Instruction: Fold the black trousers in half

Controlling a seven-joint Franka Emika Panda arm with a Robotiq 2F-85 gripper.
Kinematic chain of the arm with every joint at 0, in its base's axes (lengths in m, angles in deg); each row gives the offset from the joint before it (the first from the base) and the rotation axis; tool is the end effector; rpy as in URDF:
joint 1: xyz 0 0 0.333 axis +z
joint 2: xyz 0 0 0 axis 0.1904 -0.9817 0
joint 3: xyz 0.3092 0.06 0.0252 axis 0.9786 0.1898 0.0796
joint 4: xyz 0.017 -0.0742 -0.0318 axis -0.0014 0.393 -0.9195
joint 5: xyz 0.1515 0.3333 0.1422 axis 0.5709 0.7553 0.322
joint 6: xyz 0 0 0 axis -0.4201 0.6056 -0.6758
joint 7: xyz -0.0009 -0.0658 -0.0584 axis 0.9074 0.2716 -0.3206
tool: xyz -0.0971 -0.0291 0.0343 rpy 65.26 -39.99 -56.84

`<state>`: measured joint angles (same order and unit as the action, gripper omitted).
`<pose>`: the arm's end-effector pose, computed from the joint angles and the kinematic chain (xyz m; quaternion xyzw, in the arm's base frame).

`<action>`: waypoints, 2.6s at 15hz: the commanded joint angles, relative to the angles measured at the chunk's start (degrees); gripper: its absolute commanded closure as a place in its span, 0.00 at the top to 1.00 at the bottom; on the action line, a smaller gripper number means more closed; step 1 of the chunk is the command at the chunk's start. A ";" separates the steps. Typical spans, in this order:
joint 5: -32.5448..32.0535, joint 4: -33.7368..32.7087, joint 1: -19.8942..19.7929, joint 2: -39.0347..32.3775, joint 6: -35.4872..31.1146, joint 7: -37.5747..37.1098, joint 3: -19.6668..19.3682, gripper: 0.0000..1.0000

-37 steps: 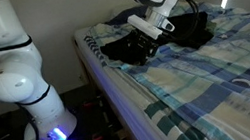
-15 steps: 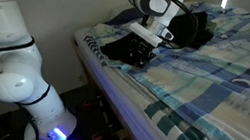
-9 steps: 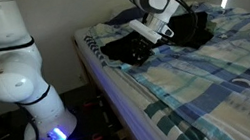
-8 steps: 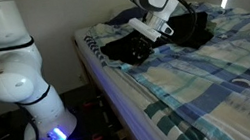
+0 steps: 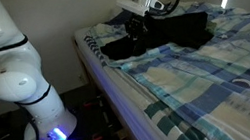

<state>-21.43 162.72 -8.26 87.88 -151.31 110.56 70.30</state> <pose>0.4972 0.0649 0.4243 -0.9603 -0.2227 0.1369 0.0976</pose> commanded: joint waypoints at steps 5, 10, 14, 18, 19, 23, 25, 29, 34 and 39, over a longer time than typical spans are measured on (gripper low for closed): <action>-3.67 0.61 5.50 5.74 -0.38 -6.56 4.87 0.02; -2.29 1.03 8.62 6.68 0.82 -8.84 7.57 0.02; -2.21 1.59 10.77 7.56 0.68 -10.00 9.61 0.02; -1.89 2.07 11.18 8.48 -0.67 -10.96 9.76 0.02; -1.39 1.84 10.79 8.56 -0.65 -11.07 9.19 0.02; -2.19 0.36 11.02 6.75 0.18 -10.26 9.16 0.09; -2.18 0.36 10.97 6.80 0.18 -10.26 9.09 0.09; -2.24 -0.26 12.02 5.39 0.35 -10.18 10.18 0.02; -2.12 -1.38 14.42 2.31 1.14 -9.96 13.19 0.02; -2.41 -0.95 17.73 2.09 1.87 -10.12 16.92 0.02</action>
<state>-23.61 162.80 7.94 90.02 -151.23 100.48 85.69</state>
